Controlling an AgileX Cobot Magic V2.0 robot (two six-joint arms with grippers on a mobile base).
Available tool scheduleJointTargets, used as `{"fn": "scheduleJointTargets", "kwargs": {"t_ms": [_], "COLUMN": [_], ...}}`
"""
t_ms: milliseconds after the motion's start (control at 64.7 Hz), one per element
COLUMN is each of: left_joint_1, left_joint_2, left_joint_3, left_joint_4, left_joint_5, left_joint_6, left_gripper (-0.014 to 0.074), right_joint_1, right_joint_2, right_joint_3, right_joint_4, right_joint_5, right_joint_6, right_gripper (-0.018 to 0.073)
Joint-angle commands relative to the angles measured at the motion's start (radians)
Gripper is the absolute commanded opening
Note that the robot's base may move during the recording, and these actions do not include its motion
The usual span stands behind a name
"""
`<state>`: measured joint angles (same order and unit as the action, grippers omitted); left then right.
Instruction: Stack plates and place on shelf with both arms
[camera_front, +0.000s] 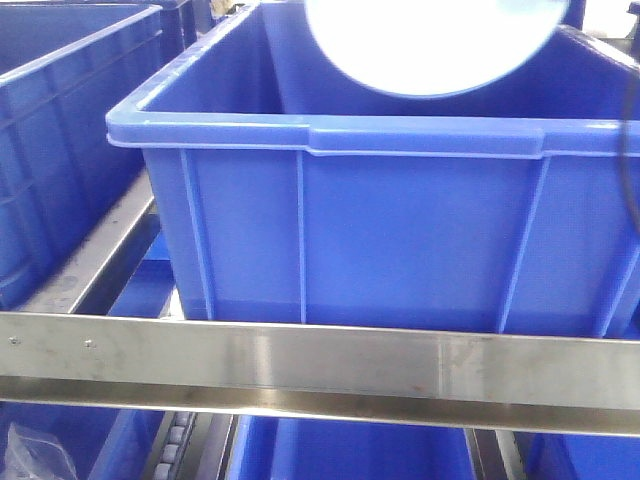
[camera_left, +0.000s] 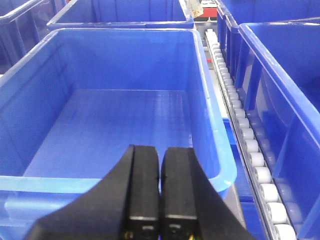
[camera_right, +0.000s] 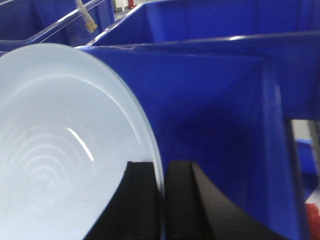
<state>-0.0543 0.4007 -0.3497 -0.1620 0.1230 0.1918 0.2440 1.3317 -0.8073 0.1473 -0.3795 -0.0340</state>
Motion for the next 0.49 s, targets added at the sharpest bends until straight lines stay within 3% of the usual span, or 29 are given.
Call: {"fn": "scheduleJointTargets", "kwargs": {"t_ms": [0,108,479], "left_joint_1": [0.000,0.000,0.000], "left_joint_2": [0.008,0.008,0.008], "left_joint_3": [-0.032,-0.032,-0.032], "left_joint_4": [-0.009,-0.009,-0.009], "left_joint_5": [-0.086,-0.086,-0.086], "left_joint_6": [-0.003,-0.003,-0.003], "left_gripper": [0.0082,0.0082,0.0082], "right_joint_1": [0.007,0.007,-0.001], "right_joint_2": [-0.003,0.003,-0.037], "right_joint_3": [-0.064,-0.070,-0.064], "right_joint_4": [-0.004,-0.004,-0.004], "right_joint_5": [-0.103,-0.082,-0.054], "right_joint_6": [0.015,0.015,0.003], "right_gripper": [0.0253,0.0314,0.0306]}}
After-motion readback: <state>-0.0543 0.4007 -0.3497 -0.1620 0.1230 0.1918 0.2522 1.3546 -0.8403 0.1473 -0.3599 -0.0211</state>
